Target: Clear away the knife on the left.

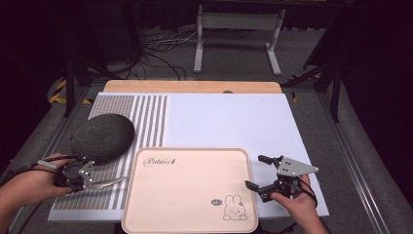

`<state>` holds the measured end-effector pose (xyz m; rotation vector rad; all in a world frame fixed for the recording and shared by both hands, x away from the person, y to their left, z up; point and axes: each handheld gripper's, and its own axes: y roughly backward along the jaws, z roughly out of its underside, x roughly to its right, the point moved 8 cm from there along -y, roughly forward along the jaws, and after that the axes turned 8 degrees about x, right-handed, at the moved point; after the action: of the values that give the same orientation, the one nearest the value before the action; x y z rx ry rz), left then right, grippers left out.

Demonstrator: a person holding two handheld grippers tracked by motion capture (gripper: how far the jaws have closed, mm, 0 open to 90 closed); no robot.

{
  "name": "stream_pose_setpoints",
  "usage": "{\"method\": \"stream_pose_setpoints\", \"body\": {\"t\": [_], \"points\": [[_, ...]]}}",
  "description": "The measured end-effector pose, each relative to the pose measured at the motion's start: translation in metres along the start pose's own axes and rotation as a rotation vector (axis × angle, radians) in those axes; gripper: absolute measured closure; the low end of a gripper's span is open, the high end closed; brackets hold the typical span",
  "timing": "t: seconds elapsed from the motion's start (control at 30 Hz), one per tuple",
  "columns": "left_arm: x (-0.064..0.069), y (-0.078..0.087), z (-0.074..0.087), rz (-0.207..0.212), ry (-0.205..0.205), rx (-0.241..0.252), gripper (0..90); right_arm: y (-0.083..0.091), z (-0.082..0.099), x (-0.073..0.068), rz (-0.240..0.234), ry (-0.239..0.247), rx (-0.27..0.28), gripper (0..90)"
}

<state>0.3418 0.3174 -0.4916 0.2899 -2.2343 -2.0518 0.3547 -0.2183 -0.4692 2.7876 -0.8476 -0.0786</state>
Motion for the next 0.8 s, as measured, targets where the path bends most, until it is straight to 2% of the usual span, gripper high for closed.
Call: {"method": "stream_pose_setpoints", "body": {"t": [0.1, 0.17, 0.2, 0.23, 0.3, 0.47, 0.53, 0.6, 0.63, 0.7, 0.77, 0.8], "points": [[0.0, 0.006, -0.003, -0.01, 0.028, 0.01, 80.4, 0.0, 0.0, 0.0, -0.001, -0.001, -0.001, 2.9], [0.002, 0.01, -0.005, -0.005, 0.088, 0.002, 80.4, 0.0, 0.0, 0.0, -0.002, 0.0, 0.0, 2.8], [0.003, 0.013, -0.007, 0.006, 0.134, -0.005, 80.5, 0.0, 0.0, 0.0, -0.002, 0.0, 0.002, 2.9], [0.003, 0.013, -0.007, 0.006, 0.134, -0.005, 80.4, 0.0, 0.0, 0.0, -0.002, 0.0, 0.002, 2.9], [0.004, 0.017, -0.01, 0.02, 0.196, -0.001, 80.4, 0.001, 0.0, 0.0, -0.002, -0.002, 0.002, 2.9], [0.006, 0.021, -0.018, 0.038, 0.282, 0.035, 80.5, 0.001, -0.001, 0.001, 0.002, -0.003, 0.001, 2.9], [0.006, 0.022, -0.019, 0.044, 0.297, 0.039, 80.5, 0.002, -0.001, 0.001, 0.003, -0.003, 0.002, 2.9], [0.006, 0.024, -0.023, 0.045, 0.342, 0.061, 80.5, 0.002, -0.001, 0.001, 0.004, -0.004, 0.002, 2.9], [0.007, 0.024, -0.024, 0.05, 0.383, 0.069, 80.4, 0.002, -0.001, 0.001, 0.004, -0.004, 0.002, 2.9], [0.008, 0.026, -0.028, 0.057, 0.433, 0.078, 80.4, 0.002, -0.001, 0.001, 0.005, -0.007, 0.003, 2.8], [0.008, 0.029, -0.031, 0.056, 0.441, 0.086, 80.4, 0.002, -0.001, 0.002, 0.005, -0.005, 0.003, 2.8], [0.009, 0.029, -0.032, 0.069, 0.454, 0.09, 80.4, 0.002, -0.001, 0.002, 0.005, -0.005, 0.004, 2.9]]}}
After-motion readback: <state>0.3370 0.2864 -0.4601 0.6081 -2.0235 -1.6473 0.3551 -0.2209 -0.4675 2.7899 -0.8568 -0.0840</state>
